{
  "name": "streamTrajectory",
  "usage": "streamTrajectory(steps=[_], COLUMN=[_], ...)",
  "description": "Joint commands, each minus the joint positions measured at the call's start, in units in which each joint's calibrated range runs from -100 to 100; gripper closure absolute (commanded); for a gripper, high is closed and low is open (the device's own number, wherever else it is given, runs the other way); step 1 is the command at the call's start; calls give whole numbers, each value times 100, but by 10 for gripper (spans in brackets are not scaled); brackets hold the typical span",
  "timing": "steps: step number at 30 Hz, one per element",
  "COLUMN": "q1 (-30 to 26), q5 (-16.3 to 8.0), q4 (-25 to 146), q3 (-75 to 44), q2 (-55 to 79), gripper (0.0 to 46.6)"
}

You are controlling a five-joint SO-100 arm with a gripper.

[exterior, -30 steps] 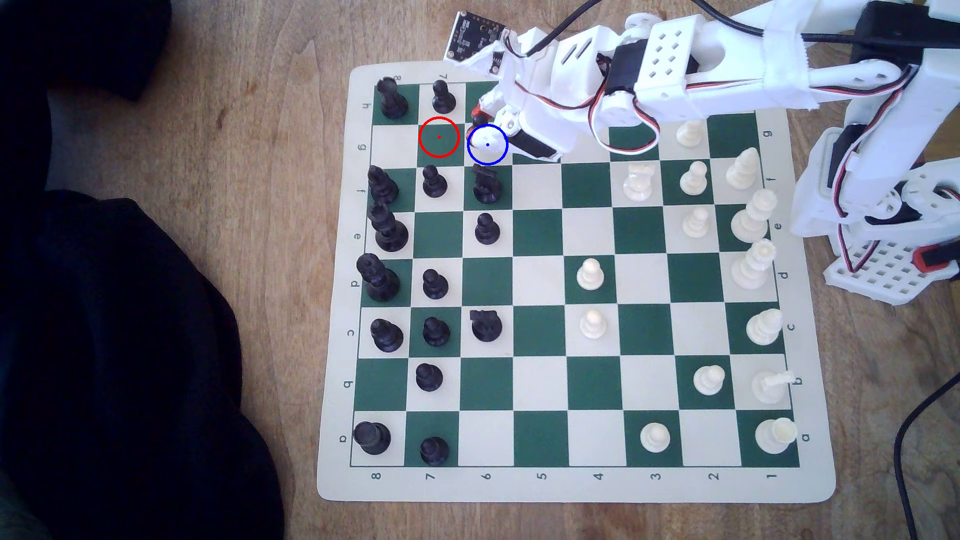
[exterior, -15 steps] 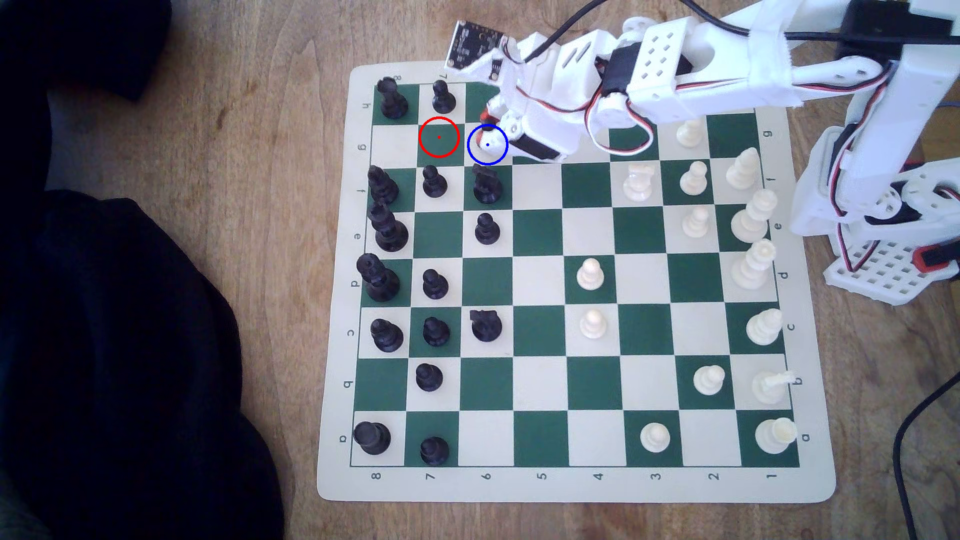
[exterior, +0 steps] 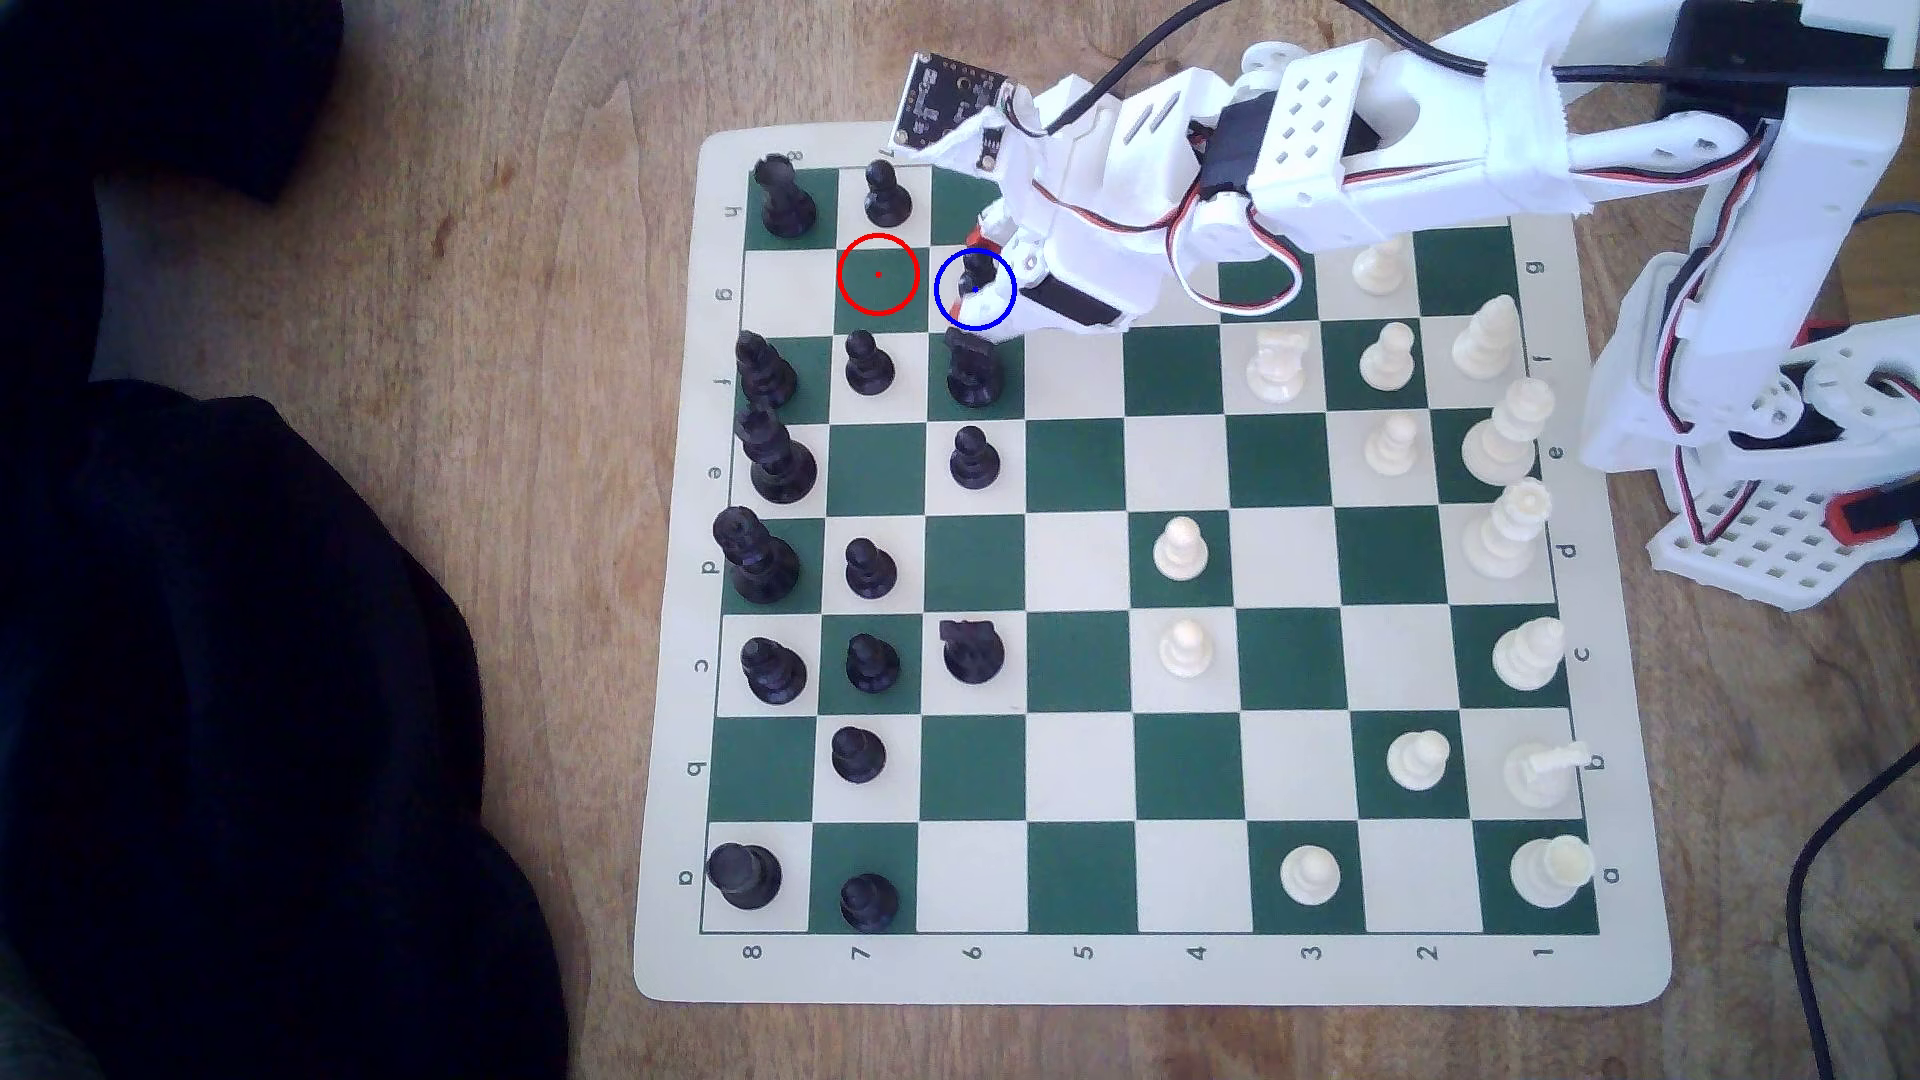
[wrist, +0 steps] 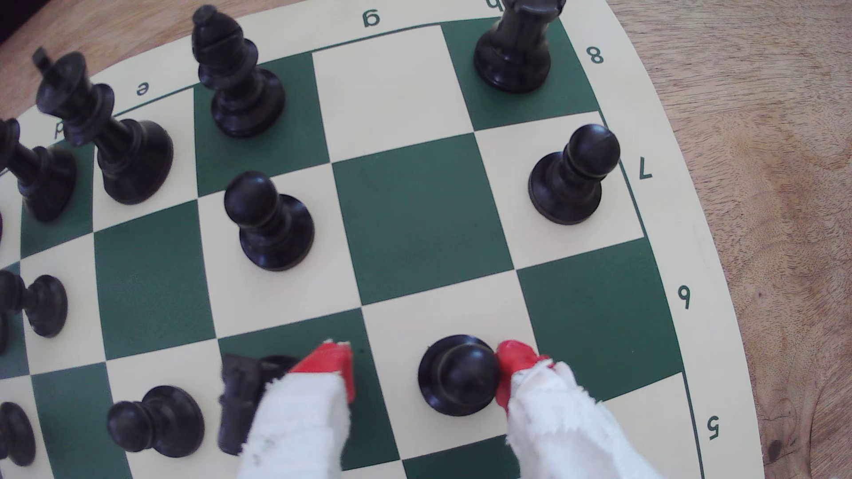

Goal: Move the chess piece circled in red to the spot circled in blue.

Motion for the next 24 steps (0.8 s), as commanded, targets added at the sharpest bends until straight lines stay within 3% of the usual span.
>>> streamTrajectory(steps=[1,14,24], q1=[112,182,143], q5=[20,-73,-200], q4=[-84,341,1668], q3=[-263,-472,-562], q2=[-274,-936,-2421], gripper=[266,277,286])
